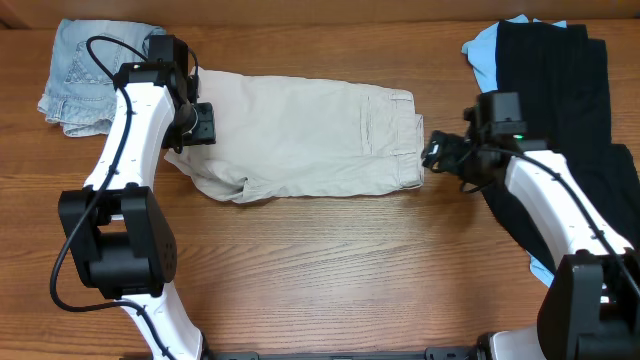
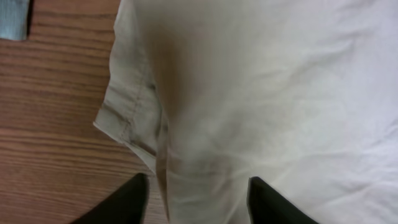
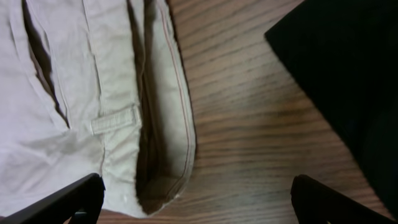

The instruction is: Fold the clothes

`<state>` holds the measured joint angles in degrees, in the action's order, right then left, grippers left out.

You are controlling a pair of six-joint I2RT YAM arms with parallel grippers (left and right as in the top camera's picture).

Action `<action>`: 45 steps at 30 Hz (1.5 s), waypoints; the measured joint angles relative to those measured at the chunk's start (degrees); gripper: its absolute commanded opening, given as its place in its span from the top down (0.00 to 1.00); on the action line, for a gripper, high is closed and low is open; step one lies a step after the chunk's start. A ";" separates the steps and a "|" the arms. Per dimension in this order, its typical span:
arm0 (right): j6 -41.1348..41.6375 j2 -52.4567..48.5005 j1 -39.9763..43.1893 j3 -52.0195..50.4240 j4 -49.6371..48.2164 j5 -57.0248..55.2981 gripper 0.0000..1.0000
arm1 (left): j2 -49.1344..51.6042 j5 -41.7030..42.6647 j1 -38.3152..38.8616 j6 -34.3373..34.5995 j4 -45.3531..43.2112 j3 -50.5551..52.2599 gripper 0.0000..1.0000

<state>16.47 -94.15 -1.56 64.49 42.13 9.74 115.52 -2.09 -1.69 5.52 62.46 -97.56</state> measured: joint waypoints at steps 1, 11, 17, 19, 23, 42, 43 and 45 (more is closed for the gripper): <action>-0.28 0.00 0.74 0.00 -0.48 0.61 0.01 | 0.02 -0.09 -0.07 0.02 -0.31 0.00 0.30; -2.99 -9.55 0.76 0.00 -12.79 8.87 0.01 | 0.37 6.03 -0.07 -1.81 -6.71 0.00 0.27; -3.02 -13.27 0.76 -0.07 -18.82 11.74 0.01 | 4.07 6.88 -0.09 -2.75 -8.92 0.00 0.29; -3.06 -13.29 0.76 -0.07 -19.04 12.26 0.01 | 5.75 7.04 -0.20 -2.75 -8.94 0.00 0.29; -3.04 -13.29 0.72 -0.07 -18.97 12.57 0.02 | 7.69 7.06 -0.31 -2.75 -9.31 0.00 0.33; -2.10 -13.29 -4.24 -0.07 -19.76 10.45 0.07 | 12.70 7.08 -1.46 -3.32 -10.38 -0.39 0.96; -1.92 -13.29 -4.66 -0.07 -20.02 9.90 0.07 | 12.83 7.13 -1.46 -3.21 -10.12 -0.68 0.96; -1.68 -13.40 -5.27 -0.07 -20.35 8.74 0.07 | 12.96 7.10 -1.44 -3.19 -9.79 -0.87 0.96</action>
<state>14.79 -107.55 -6.83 64.42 21.78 18.48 128.49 5.02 -3.14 2.33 52.66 -98.43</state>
